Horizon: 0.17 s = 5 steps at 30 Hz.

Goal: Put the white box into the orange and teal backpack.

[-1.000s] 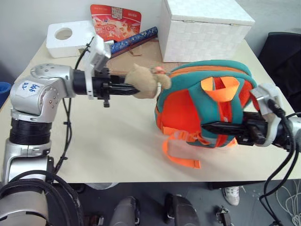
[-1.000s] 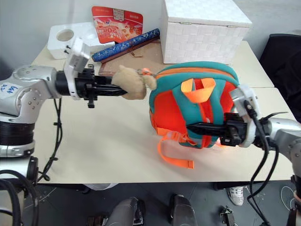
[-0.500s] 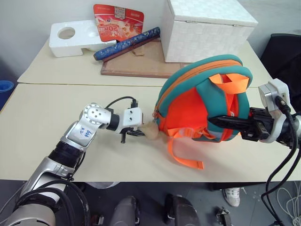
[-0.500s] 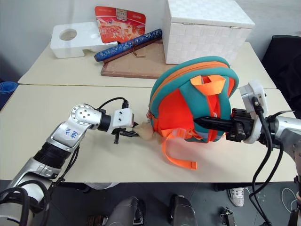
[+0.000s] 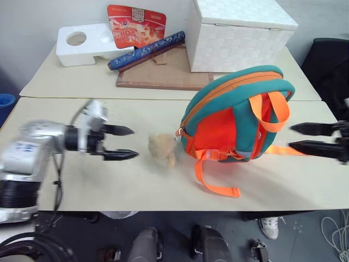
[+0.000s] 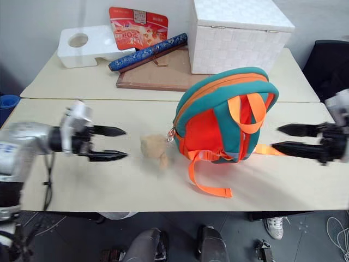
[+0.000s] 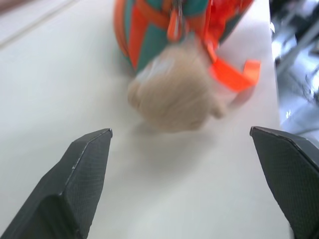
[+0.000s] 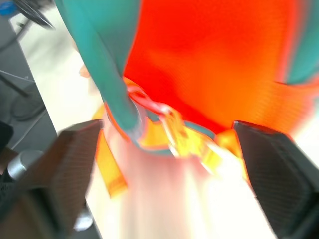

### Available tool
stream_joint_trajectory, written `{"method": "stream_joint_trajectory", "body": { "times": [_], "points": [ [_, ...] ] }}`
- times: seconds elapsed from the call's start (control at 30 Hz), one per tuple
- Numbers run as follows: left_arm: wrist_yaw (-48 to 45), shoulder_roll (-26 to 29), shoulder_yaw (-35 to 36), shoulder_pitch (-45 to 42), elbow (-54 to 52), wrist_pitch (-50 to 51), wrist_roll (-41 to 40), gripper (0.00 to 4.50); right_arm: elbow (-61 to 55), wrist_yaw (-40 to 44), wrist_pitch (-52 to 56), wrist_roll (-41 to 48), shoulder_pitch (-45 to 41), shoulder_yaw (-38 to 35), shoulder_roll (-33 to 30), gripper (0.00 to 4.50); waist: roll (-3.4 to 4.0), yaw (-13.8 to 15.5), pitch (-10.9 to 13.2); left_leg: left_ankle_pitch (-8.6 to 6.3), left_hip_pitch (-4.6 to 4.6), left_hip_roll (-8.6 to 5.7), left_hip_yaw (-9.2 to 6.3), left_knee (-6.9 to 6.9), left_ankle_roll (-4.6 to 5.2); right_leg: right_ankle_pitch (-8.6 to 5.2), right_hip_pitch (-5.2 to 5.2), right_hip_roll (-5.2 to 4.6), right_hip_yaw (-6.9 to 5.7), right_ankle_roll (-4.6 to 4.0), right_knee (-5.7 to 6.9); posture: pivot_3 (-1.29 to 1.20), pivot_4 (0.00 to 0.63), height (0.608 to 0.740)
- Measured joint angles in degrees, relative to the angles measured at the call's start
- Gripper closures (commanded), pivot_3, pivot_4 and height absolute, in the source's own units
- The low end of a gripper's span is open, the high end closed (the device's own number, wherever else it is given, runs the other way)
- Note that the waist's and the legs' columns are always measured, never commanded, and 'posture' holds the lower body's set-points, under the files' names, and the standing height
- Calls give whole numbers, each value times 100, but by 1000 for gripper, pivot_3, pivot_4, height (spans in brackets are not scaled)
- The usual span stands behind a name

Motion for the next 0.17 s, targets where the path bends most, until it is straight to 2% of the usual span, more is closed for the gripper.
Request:
{"method": "stream_joint_trajectory", "body": {
  "times": [0.07,0.17],
  "points": [
    [-17,366,521,0,-10,338,-310,0,391,216,-104,-131,4,-161,-176,41,0,-19,0,-4,12,0,1,-1,-7,-1,5,-13,5,-2,-3,0,150,740],
    [33,592,1073,47,-82,563,-606,0,779,324,-222,-254,47,-280,-169,41,3,-42,1,-8,13,0,2,-4,-14,-5,2,-36,2,-8,1,0,150,740]
  ]
}}
